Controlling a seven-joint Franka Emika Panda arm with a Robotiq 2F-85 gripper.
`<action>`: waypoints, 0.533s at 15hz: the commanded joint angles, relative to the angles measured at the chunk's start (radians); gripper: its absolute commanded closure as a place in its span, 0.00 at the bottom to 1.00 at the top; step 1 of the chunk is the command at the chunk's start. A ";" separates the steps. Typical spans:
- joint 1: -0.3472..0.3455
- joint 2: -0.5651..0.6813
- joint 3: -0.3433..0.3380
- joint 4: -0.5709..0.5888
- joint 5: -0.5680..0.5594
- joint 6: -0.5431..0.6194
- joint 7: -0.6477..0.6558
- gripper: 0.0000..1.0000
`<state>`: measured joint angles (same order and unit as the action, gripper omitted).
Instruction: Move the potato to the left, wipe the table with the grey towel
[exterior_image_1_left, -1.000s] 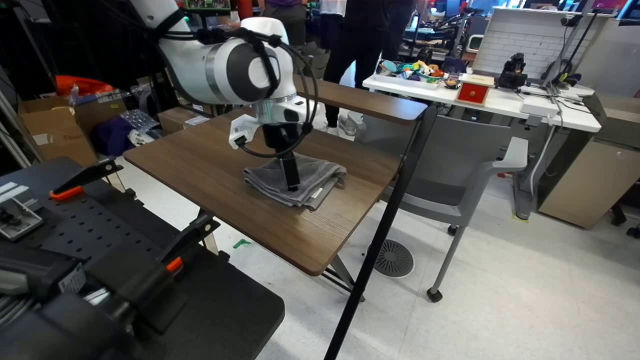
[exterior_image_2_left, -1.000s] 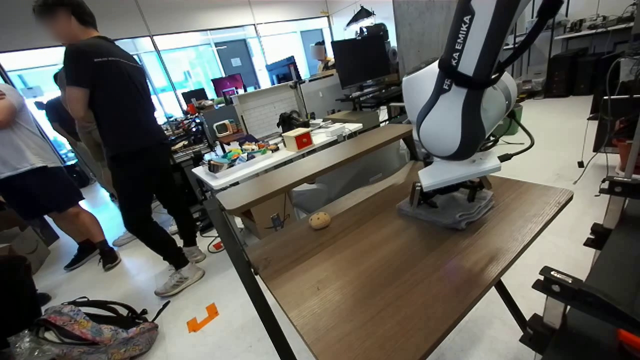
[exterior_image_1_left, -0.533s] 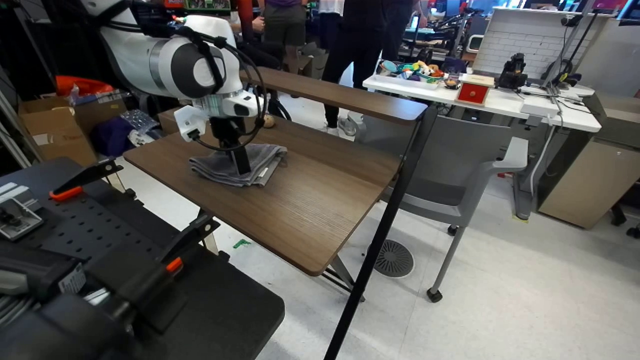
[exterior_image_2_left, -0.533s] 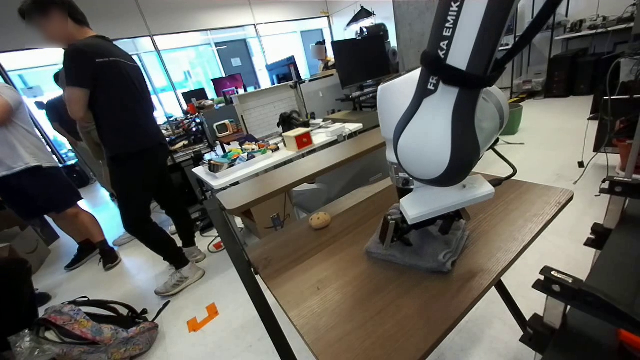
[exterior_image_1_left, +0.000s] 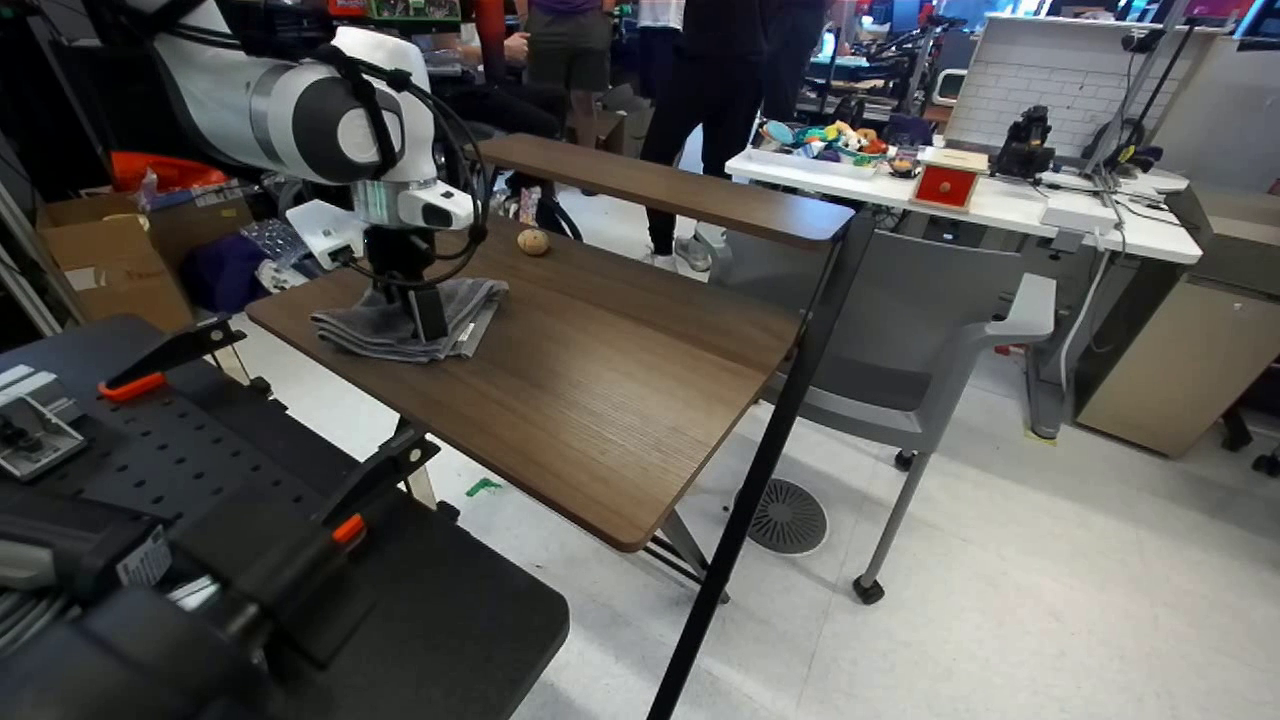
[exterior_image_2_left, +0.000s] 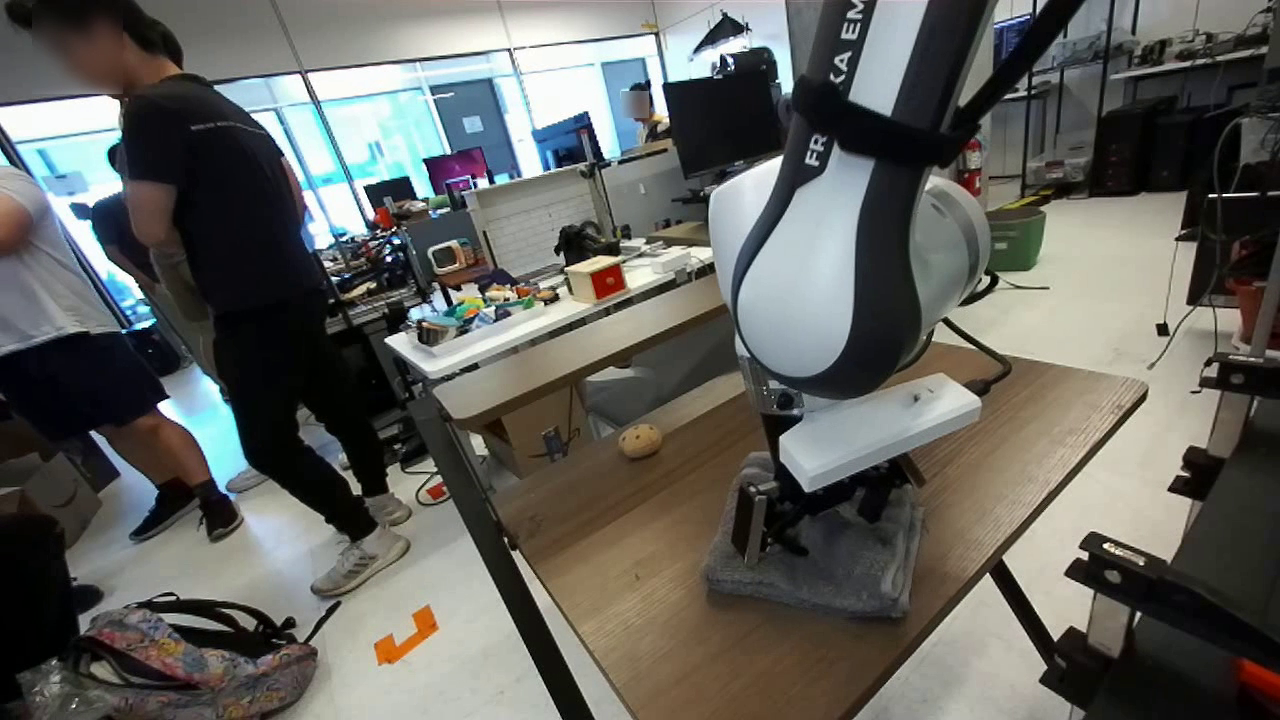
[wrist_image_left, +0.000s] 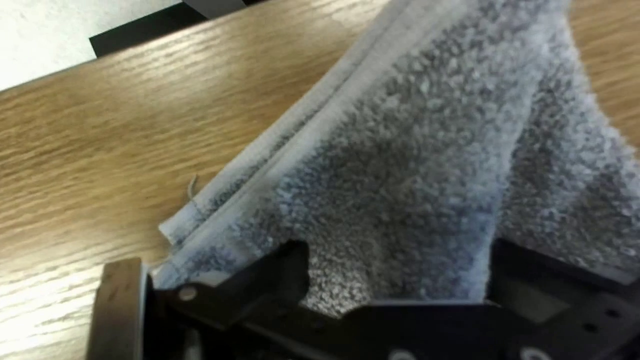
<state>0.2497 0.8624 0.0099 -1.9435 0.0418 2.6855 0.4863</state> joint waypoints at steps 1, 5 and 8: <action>0.022 0.002 -0.015 0.004 0.025 -0.005 -0.017 0.00; -0.011 0.029 0.007 0.041 0.061 0.022 -0.027 0.00; -0.022 0.068 0.049 0.078 0.105 0.023 -0.053 0.00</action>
<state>0.2456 0.8712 0.0170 -1.9195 0.0991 2.6903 0.4741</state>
